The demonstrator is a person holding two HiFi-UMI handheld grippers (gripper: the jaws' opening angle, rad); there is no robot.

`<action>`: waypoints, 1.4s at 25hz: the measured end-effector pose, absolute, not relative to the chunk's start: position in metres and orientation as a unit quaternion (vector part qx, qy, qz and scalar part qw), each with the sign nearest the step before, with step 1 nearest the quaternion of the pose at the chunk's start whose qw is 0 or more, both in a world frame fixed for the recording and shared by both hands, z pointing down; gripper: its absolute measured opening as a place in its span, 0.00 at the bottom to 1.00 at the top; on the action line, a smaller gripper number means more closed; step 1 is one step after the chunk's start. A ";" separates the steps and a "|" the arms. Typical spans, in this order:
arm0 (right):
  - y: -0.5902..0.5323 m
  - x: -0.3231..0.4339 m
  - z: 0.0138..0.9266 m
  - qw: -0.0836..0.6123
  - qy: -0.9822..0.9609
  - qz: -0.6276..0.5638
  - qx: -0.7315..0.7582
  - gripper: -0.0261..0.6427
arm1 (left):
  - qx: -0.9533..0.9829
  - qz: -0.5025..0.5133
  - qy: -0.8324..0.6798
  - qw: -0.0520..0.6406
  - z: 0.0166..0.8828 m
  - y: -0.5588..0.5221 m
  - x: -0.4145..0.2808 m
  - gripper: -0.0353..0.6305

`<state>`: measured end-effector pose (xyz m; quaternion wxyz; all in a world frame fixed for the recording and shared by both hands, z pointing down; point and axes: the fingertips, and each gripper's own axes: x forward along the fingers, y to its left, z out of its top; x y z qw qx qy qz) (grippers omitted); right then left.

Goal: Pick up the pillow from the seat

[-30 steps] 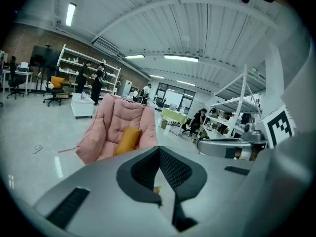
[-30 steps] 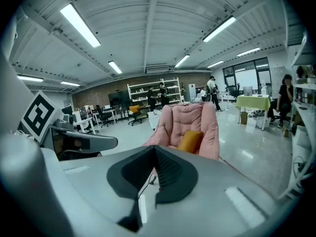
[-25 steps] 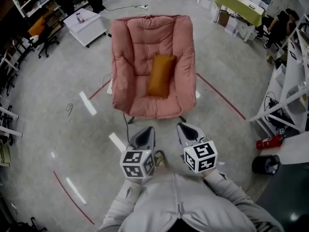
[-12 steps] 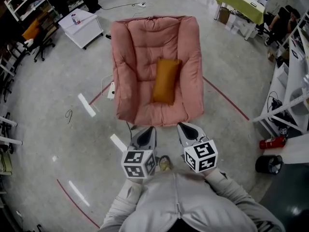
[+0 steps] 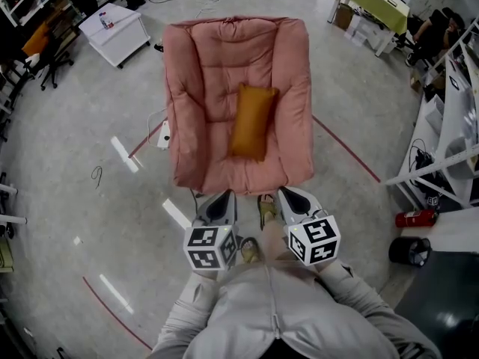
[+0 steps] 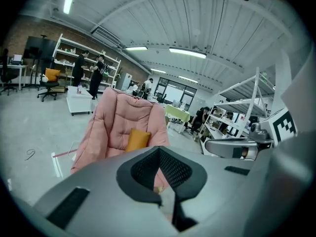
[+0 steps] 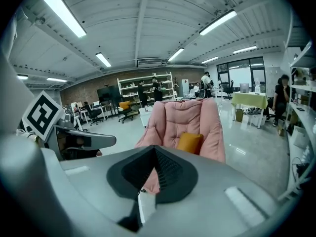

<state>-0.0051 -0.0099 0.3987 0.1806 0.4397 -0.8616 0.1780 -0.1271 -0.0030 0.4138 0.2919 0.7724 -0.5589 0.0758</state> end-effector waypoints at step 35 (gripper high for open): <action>-0.228 0.021 0.508 0.231 -0.842 0.258 0.413 0.04 | 0.725 0.143 -0.578 0.345 0.537 -0.221 -0.112 0.06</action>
